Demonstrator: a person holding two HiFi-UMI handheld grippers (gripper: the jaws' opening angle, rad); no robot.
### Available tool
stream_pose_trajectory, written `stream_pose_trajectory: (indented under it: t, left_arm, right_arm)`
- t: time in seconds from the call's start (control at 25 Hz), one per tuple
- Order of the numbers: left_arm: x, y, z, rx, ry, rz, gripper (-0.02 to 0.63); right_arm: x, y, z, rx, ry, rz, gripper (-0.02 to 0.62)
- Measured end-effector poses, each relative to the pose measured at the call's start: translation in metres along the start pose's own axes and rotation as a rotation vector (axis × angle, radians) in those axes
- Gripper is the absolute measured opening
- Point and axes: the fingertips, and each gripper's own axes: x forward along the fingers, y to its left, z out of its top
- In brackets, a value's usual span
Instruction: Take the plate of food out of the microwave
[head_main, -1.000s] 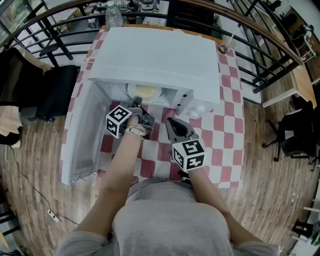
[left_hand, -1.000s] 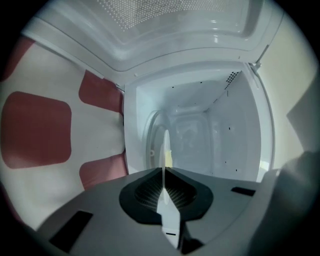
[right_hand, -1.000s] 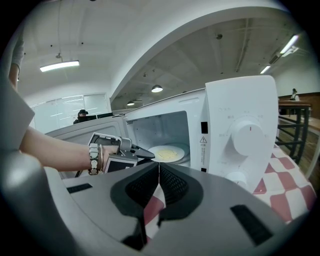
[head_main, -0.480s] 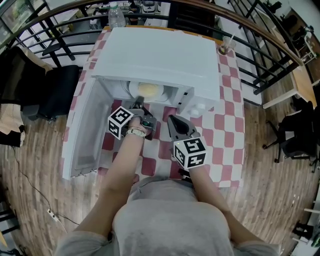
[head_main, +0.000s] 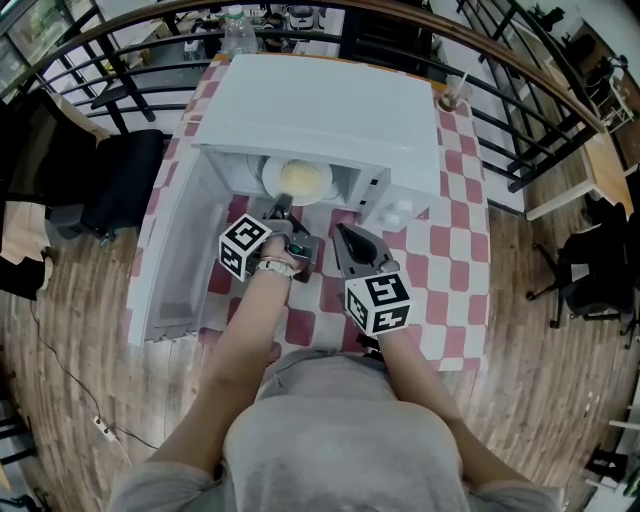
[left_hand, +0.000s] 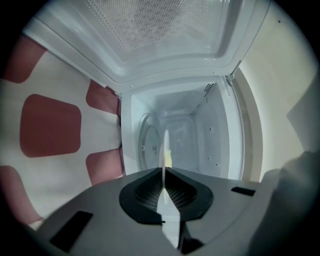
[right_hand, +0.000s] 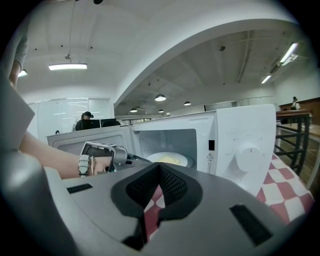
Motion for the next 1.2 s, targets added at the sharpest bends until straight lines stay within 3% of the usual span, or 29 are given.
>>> stream_pose_trajectory:
  t: [1.2]
  left_arm:
    - [-0.073, -0.026, -0.012, 0.022, -0.107, -0.088, 0.017]
  right_arm:
    - [-0.029, 0.024, 0.022, -0.056, -0.111, -0.039, 0.025]
